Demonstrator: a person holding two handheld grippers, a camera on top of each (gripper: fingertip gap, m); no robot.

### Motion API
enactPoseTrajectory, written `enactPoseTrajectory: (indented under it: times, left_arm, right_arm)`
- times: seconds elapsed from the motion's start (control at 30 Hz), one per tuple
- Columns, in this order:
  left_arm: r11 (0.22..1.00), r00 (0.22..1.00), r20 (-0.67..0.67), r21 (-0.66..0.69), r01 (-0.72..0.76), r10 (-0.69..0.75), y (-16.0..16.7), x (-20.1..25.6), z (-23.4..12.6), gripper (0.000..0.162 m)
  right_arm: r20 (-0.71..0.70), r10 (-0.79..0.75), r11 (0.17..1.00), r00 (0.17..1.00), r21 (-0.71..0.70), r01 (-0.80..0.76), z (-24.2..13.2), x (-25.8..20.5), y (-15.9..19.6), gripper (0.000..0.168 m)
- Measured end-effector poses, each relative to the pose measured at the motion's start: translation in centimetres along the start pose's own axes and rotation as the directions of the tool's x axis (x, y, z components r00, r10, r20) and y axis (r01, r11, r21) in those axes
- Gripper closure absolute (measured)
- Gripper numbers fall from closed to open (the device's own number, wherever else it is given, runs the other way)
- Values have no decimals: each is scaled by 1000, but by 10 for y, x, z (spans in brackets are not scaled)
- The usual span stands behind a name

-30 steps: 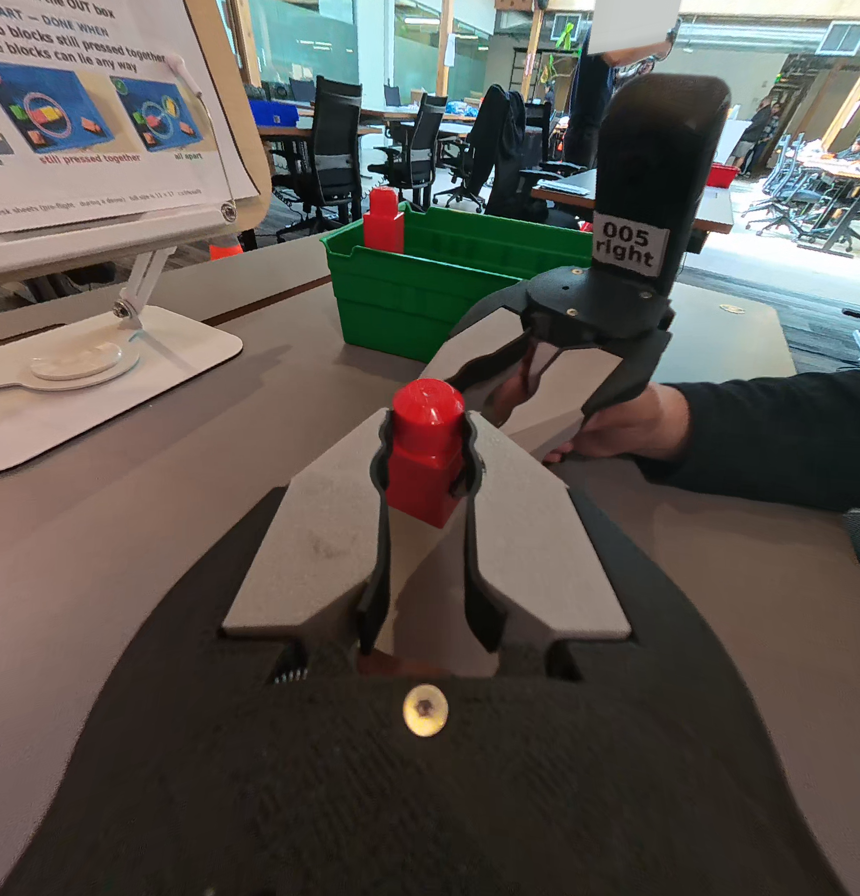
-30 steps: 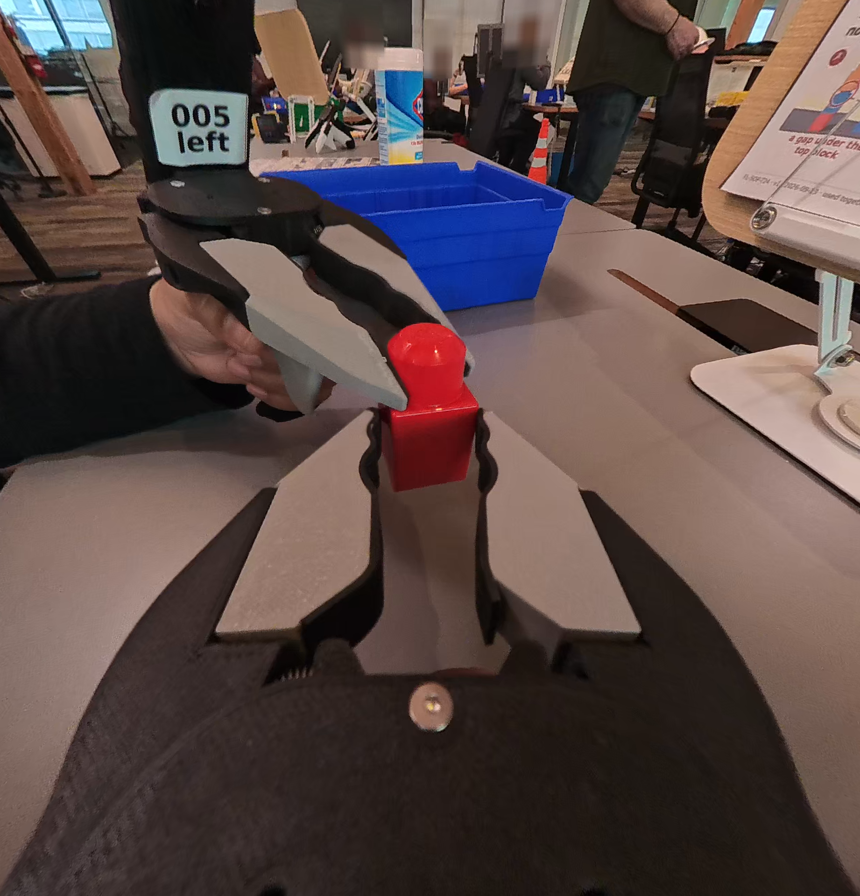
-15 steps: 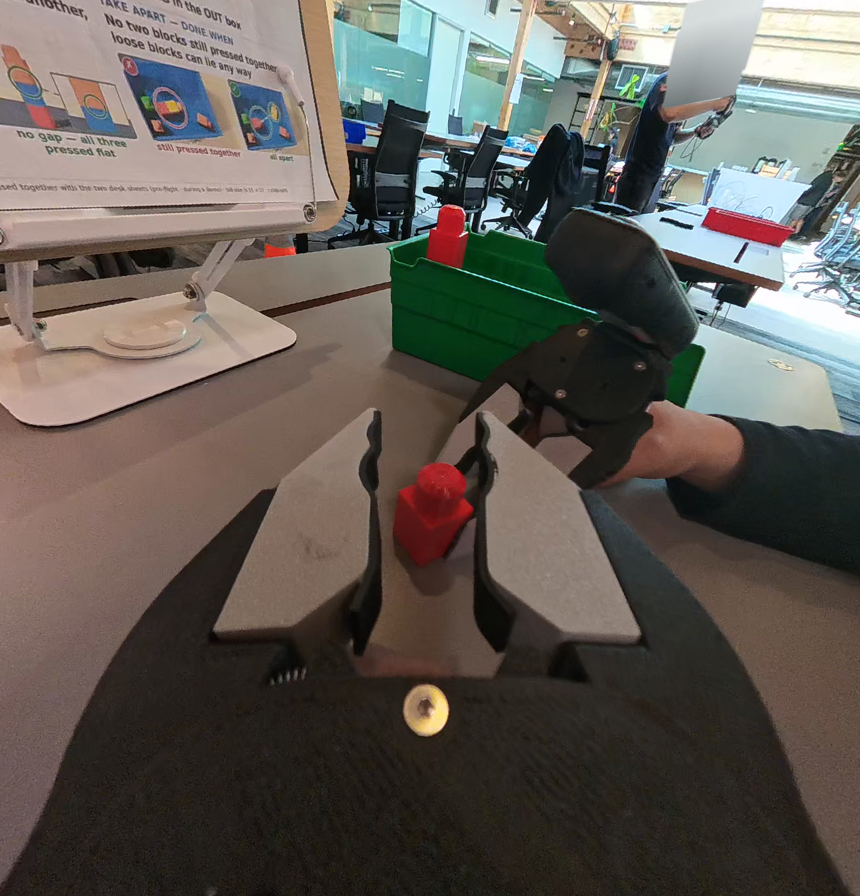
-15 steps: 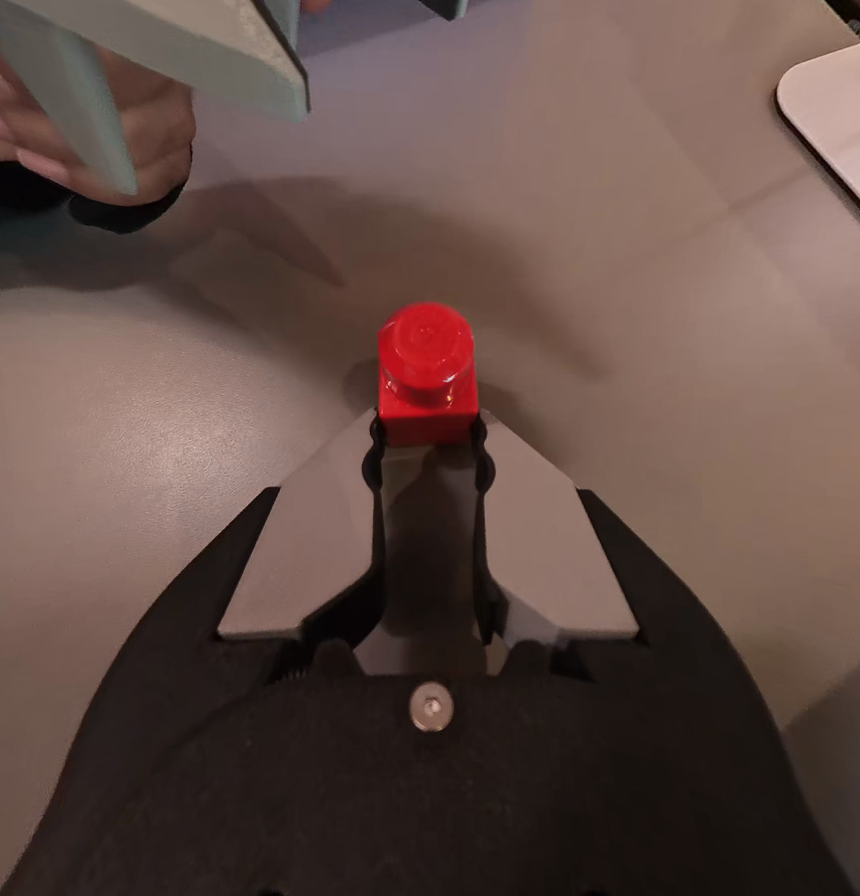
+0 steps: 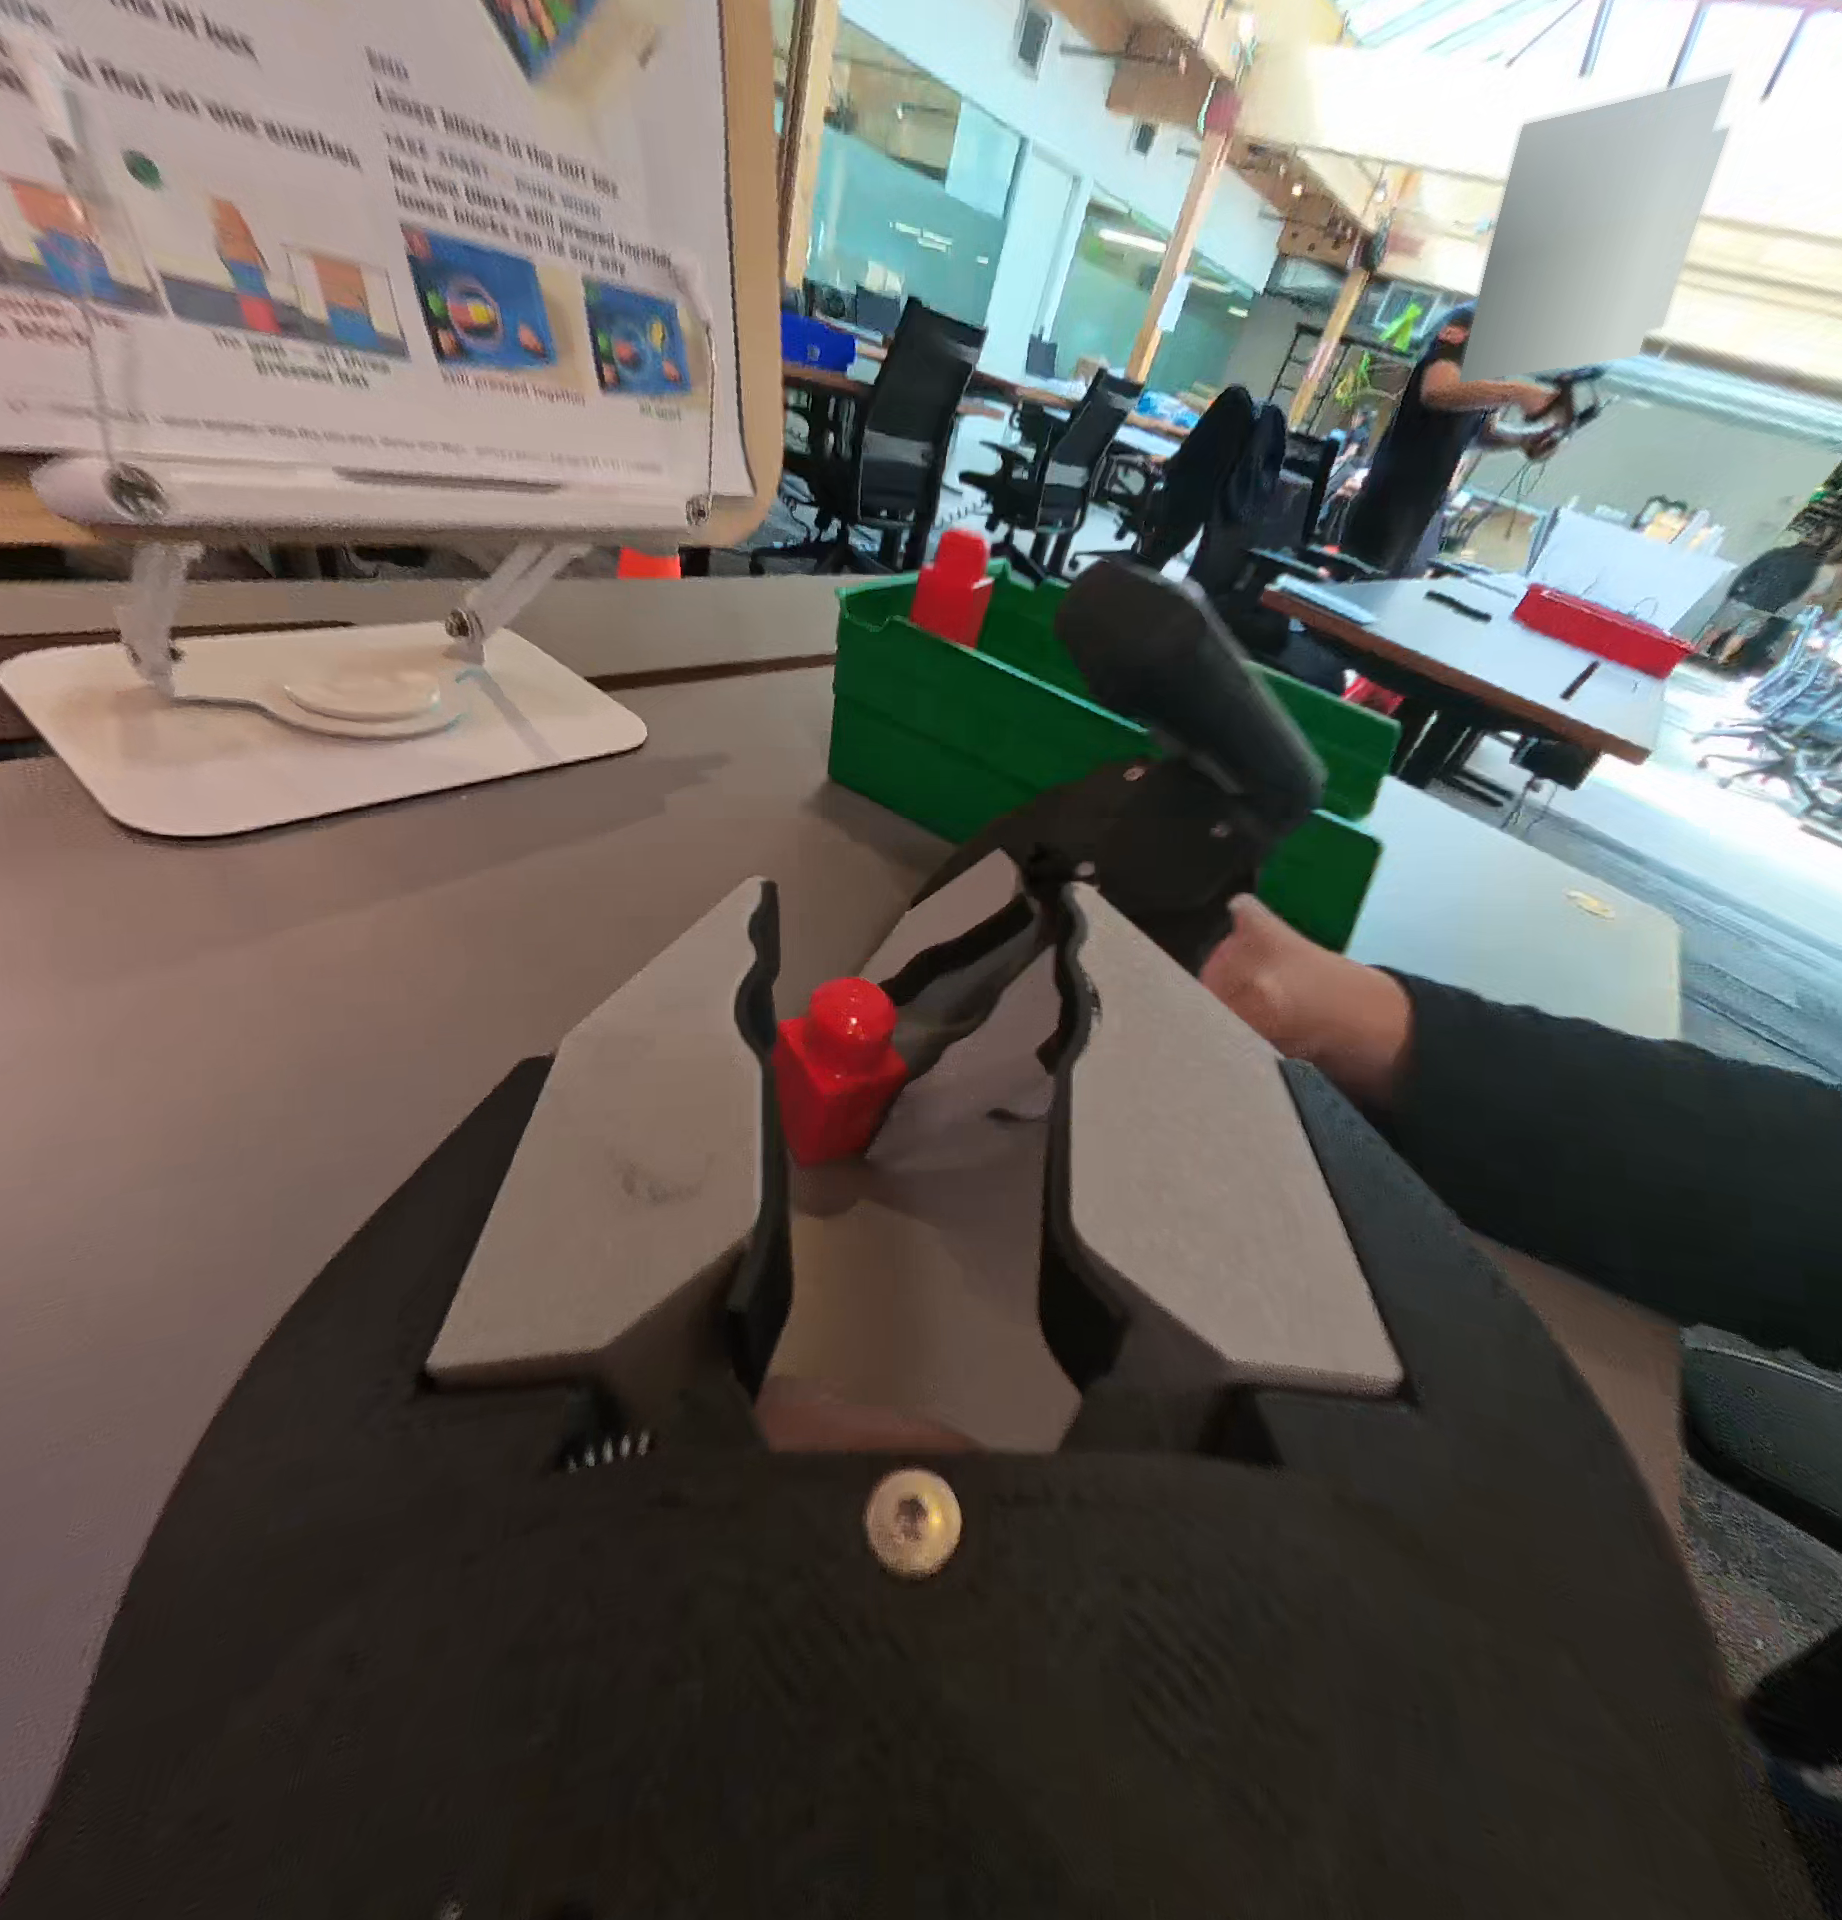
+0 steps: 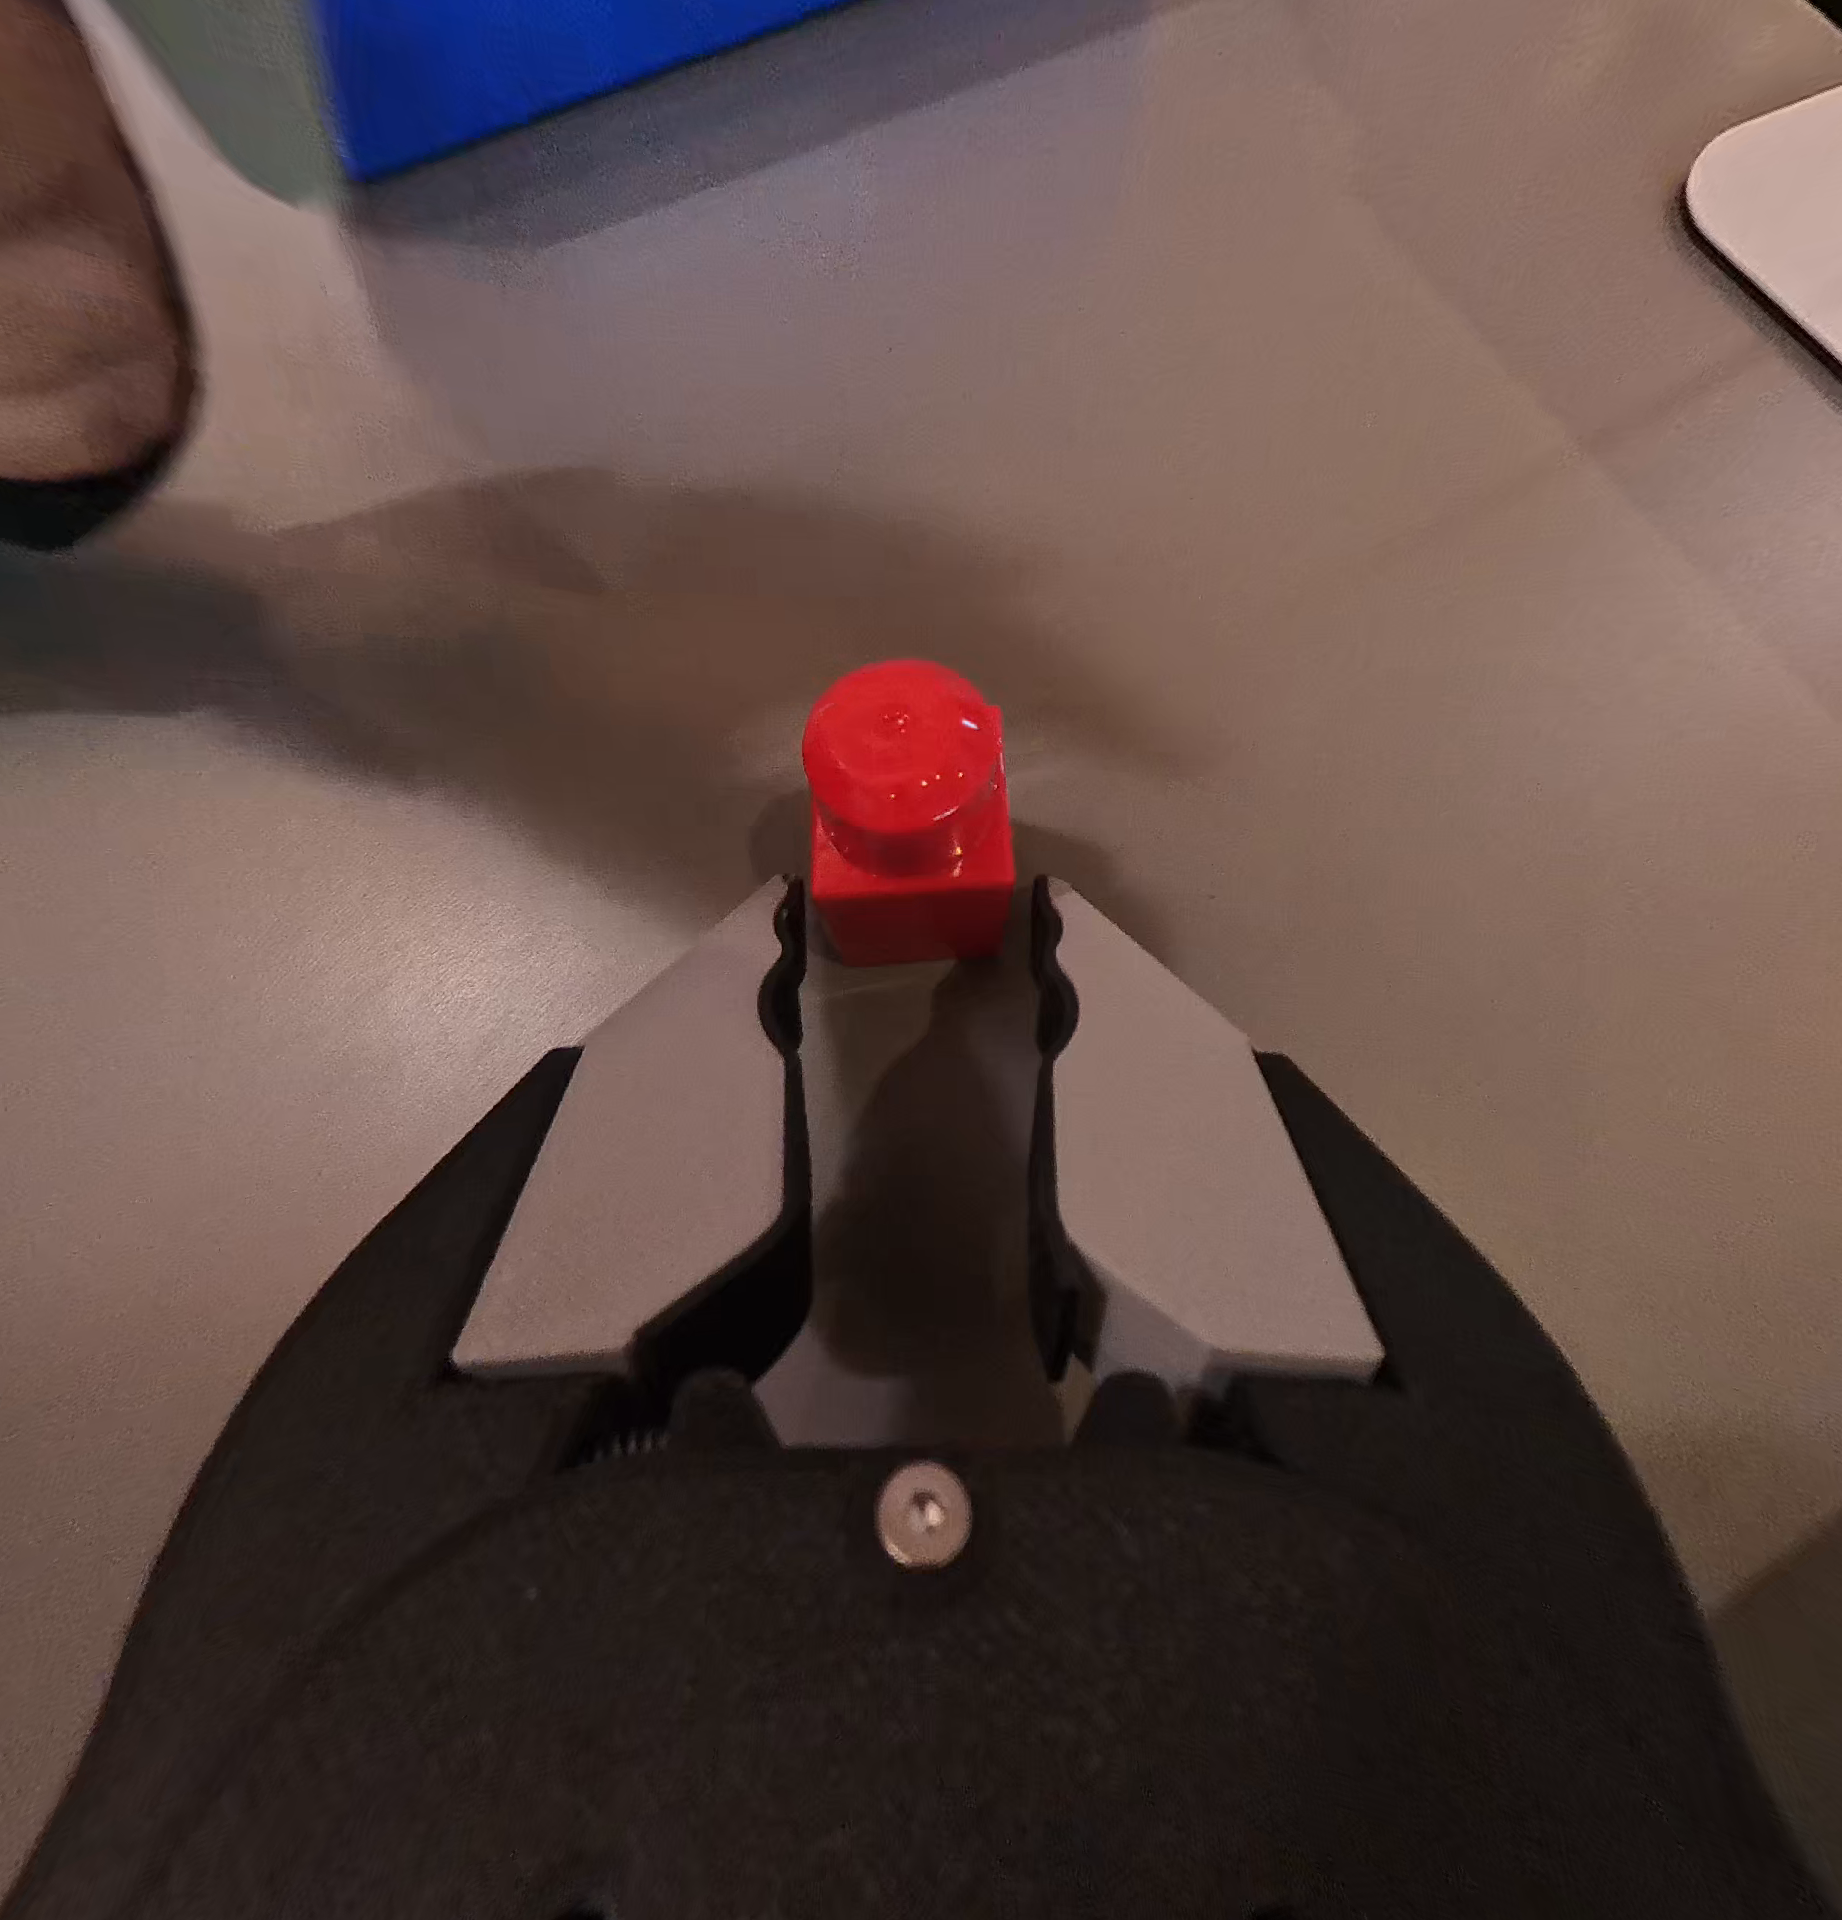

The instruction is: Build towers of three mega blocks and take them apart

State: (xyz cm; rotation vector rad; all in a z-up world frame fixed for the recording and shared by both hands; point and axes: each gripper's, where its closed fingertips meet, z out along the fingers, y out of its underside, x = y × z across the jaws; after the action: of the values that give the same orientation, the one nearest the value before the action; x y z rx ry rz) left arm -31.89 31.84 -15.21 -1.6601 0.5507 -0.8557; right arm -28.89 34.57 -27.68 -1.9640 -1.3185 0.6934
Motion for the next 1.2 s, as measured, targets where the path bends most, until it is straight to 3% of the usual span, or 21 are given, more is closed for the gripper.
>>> enactPoseTrajectory:
  times: [0.13, 0.23, 0.3, 0.4, 0.5, 0.57, 0.7, 0.77, 0.83, 1.03, 1.2]
  left_arm:
    - [991, 975, 178, -56, -124, 132, -32, -14, -58, 103]
    - [962, 898, 356, -174, -209, 260, -56, -66, -112, 104]
    - [937, 891, 362, -307, -165, 275, -51, -103, -141, 105]
    - [845, 912, 286, -524, -108, 294, -28, -151, -175, 103]
    - [711, 845, 200, -651, -264, 497, -26, -187, -202, 107]
    - [616, 808, 96, -701, -360, 581, -19, -193, -210, 120]
    - [271, 732, -127, -876, -400, 670, 22, -214, -231, 117]
    - [111, 671, -235, -896, -430, 703, 36, -225, -235, 117]
    - [0, 636, -322, -892, -451, 702, 46, -235, -236, 117]
    - [-186, 529, -498, -824, -535, 687, 59, -258, -228, 121]
    - [-245, 522, -571, -788, -565, 634, 72, -266, -222, 115]
  right_arm:
    - [12, 4, 1000, 1000, -21, -4, 2, -1, 2, 128]
    - [12, 7, 1000, 1000, -20, -6, 2, -1, 2, 129]
    - [17, 13, 1000, 1000, -19, -13, 2, -1, 2, 130]
    - [24, 21, 1000, 1000, -18, -20, 2, -1, 2, 130]
    - [23, 21, 1000, 1000, -16, -20, 2, -1, 2, 130]
    - [23, 18, 1000, 1000, -17, -17, 2, -1, 2, 130]
    - [26, 24, 1000, 999, -17, -24, 2, -1, 2, 130]
    - [29, 33, 999, 999, -16, -32, 2, -1, 2, 130]
    - [36, 42, 999, 998, -14, -41, 1, 0, 1, 131]
    - [69, 84, 996, 994, -8, -84, 0, 0, 0, 131]
    - [89, 115, 993, 989, 3, -116, -1, 1, -1, 131]
